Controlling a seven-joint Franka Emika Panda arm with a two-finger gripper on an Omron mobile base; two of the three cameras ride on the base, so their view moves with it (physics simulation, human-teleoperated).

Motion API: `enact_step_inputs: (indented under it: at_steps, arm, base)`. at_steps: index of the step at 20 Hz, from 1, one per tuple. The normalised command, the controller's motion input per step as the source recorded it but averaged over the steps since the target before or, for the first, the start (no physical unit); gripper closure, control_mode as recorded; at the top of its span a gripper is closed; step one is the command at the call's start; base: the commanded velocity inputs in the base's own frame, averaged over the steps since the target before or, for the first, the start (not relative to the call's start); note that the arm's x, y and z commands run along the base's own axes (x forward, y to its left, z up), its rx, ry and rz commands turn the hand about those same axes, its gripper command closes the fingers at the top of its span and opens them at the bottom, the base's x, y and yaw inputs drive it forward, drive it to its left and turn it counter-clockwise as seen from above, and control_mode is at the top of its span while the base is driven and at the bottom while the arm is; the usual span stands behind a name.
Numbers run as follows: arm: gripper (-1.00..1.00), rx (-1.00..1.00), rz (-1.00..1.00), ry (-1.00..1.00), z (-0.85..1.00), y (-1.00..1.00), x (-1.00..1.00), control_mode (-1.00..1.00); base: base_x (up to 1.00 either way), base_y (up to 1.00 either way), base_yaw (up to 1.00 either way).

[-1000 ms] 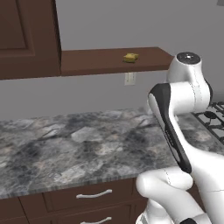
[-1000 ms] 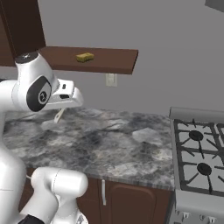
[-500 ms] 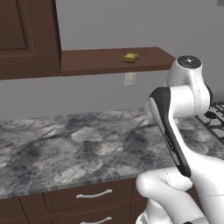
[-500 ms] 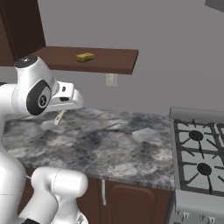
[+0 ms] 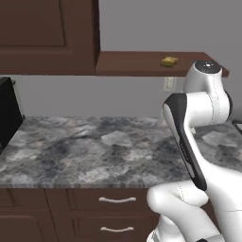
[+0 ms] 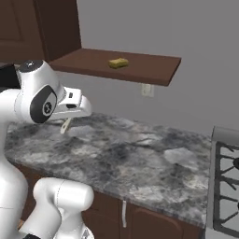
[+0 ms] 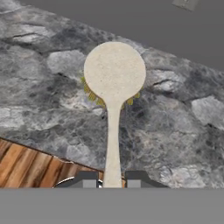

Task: Locate and retrieve the dish brush and sponge from the cabinet. Place them next to the sink.

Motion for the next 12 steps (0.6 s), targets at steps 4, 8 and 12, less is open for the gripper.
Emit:
enact_step_inputs:
  at_steps: [4,8,12]
  arm:
    - [1.00,0.00,0.00,0.00,0.00,0.00,0.00,1.00]
    - [1.00,0.00,0.00,0.00,0.00,0.00,0.00,1.00]
    - [1.00,0.00,0.00,0.00,0.00,0.00,0.00,1.00]
  base:
    - [-0.06,0.25,0.50]
    - [-0.07,0.26,0.49]
    - [-0.09,0.28,0.49]
